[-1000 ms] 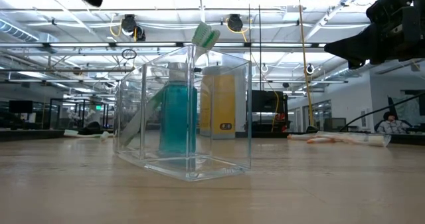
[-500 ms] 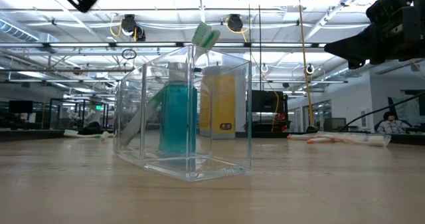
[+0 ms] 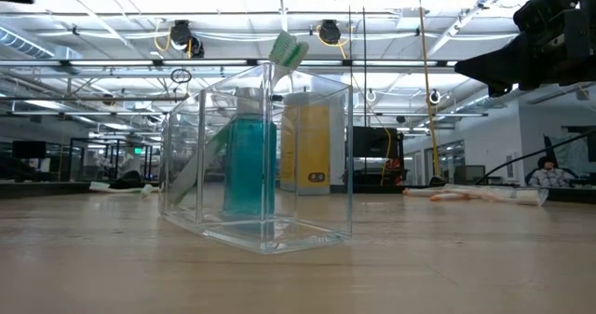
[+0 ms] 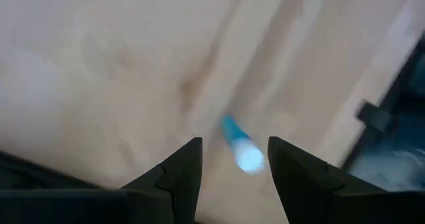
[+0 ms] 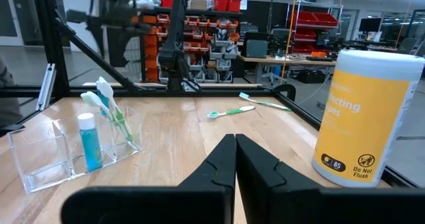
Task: Pick & Place toothbrushing station
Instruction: Put the blue mouthwash into the transparent organizer
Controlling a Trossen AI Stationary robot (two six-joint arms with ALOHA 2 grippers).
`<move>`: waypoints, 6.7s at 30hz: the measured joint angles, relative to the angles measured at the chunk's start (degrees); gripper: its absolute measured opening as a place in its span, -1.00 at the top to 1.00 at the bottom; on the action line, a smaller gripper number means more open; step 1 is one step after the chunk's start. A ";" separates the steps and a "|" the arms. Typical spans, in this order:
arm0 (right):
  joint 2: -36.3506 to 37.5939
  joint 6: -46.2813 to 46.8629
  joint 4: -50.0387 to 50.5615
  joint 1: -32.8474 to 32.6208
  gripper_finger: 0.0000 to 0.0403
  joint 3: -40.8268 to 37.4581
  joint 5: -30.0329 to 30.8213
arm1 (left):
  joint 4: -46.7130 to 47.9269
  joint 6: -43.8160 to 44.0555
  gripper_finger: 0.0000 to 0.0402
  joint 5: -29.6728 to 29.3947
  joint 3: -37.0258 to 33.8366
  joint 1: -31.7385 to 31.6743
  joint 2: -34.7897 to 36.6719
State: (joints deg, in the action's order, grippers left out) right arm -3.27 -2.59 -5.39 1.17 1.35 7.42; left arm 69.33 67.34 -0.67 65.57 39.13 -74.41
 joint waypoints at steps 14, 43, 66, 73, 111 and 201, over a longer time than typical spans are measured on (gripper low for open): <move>-0.01 0.00 0.02 -0.01 0.98 0.01 0.02 | -0.54 18.09 0.11 11.46 -0.03 1.61 -8.96; 0.00 0.00 0.01 -0.01 0.98 0.01 0.02 | -3.42 30.70 0.10 7.13 -2.22 3.06 -8.90; 0.00 0.00 0.00 -0.02 0.98 0.02 0.02 | -5.44 26.55 0.11 8.20 -2.79 4.28 -11.11; 0.00 0.00 0.00 0.00 0.98 0.01 0.02 | -6.38 25.76 0.11 8.22 -2.79 4.28 -12.71; 0.00 0.00 0.02 -0.02 0.98 0.01 0.02 | -5.28 18.77 0.11 8.14 -2.79 4.94 -12.75; 0.00 0.00 0.01 -0.01 0.98 0.02 0.02 | -6.61 -22.45 0.11 0.12 -6.28 6.01 -12.69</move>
State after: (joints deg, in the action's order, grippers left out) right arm -3.27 -2.59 -5.38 1.16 1.37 7.44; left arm 62.72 44.88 -0.56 59.29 45.15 -87.10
